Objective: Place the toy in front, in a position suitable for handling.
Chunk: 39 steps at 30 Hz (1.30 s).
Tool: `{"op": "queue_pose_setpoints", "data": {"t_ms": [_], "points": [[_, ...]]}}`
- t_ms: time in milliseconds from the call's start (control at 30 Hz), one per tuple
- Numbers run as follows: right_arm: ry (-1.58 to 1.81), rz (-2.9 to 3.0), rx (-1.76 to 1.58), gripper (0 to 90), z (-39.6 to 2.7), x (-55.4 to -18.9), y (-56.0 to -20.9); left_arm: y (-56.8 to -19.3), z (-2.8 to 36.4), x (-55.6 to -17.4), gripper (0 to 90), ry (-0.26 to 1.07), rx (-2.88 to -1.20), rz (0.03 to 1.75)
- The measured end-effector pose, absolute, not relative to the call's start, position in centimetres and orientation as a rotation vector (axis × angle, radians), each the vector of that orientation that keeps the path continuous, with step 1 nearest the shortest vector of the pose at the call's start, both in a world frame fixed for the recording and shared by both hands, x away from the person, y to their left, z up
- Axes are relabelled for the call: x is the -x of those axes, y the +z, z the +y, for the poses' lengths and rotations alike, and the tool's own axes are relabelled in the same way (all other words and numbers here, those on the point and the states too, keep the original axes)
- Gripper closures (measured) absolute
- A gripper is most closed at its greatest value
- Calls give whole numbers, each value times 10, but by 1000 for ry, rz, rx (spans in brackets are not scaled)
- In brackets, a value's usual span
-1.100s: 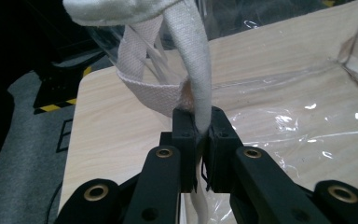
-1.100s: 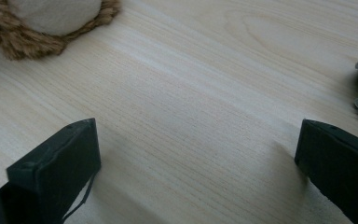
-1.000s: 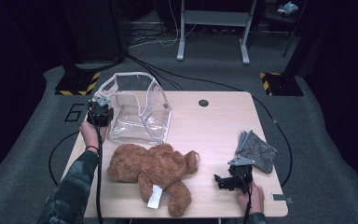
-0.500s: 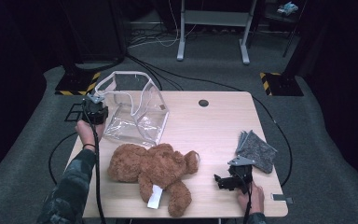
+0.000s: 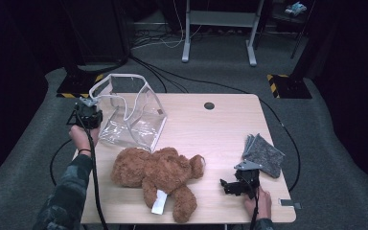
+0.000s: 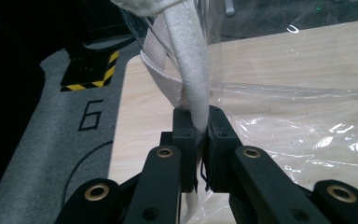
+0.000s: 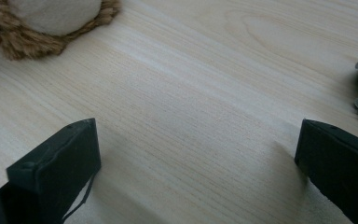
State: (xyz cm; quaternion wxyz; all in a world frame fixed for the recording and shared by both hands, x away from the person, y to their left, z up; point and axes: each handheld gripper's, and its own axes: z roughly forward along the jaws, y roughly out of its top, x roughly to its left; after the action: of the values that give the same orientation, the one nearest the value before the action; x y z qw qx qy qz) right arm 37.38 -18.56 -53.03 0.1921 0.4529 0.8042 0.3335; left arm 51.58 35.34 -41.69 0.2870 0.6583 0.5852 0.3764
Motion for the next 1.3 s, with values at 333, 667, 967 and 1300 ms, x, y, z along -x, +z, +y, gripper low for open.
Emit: {"op": "queue_pose_setpoints", "data": {"t_ms": [333,667,967,1300], "points": [[936,2258,-1271,0,-186,-374,-530,-418,368,-509,846,1029,-1740,1606],[936,2257,-1271,0,-186,-374,-530,-419,378,-501,846,1040,-1726,1630],[937,2257,-1272,0,-186,-374,-530,-419,377,-500,845,1047,-1722,1630],[937,2257,-1271,0,-186,-374,-530,-406,370,-486,419,942,-1750,1578]]}}
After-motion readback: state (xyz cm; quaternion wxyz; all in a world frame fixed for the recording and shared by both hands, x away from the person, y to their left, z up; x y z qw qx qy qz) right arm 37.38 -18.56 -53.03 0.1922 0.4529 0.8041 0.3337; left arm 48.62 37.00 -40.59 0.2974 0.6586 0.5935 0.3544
